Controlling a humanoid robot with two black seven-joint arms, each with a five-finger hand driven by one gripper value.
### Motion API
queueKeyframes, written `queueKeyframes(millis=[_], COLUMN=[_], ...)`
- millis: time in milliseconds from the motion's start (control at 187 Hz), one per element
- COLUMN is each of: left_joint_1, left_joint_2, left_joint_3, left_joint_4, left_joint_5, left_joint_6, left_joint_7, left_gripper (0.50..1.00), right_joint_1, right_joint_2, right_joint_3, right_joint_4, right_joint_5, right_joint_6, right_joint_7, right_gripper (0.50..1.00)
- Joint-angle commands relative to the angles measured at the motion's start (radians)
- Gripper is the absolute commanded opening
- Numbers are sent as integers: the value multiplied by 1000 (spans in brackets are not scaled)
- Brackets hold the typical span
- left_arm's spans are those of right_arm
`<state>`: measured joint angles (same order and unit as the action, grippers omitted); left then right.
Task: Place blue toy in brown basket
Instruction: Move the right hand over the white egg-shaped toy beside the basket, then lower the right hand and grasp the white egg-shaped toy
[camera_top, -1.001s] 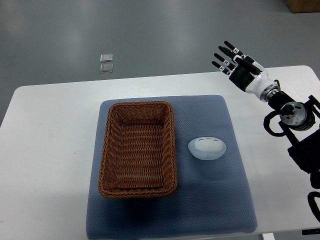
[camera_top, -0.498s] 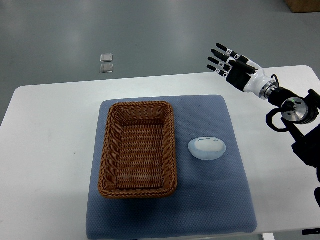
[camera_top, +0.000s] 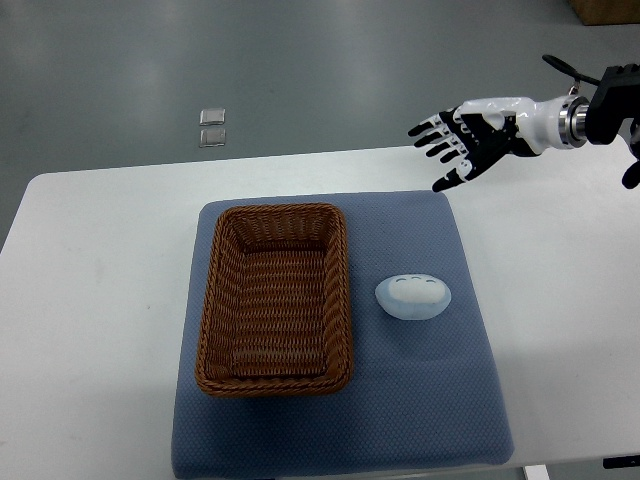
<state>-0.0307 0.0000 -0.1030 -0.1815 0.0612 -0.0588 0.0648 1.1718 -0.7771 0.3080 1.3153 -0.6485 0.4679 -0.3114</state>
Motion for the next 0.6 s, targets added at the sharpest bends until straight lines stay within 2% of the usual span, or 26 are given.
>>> queueKeyframes(millis=[0,128,241,471,594], left_joint_1=[0,0,0,0,0], left_joint_2=[0,0,0,0,0], left_joint_3=[0,-1,0,-1,-3], left_joint_4=[-1,0,0,5,10], left_joint_5=[0,-1,-1,-1,-1], left_joint_6=[1,0,-1,1,1], left_joint_7=[0,0,0,1,1], left_gripper=[1000,1000,1000,1000,1000], right_joint_1=[123,259,308,310,292], right_joint_2=[-59,-68,-51,76,137], right_joint_3=[-148,-283,-331,-383,-421], right_joint_4=[114,189,214,226,197], right_joint_5=[-57,-60,-66,-114,-140], right_joint_6=[12,12,11,-15,-66], right_joint_7=[-20,-28,-28,-25,-21], right_gripper=[911,909,909,909,909])
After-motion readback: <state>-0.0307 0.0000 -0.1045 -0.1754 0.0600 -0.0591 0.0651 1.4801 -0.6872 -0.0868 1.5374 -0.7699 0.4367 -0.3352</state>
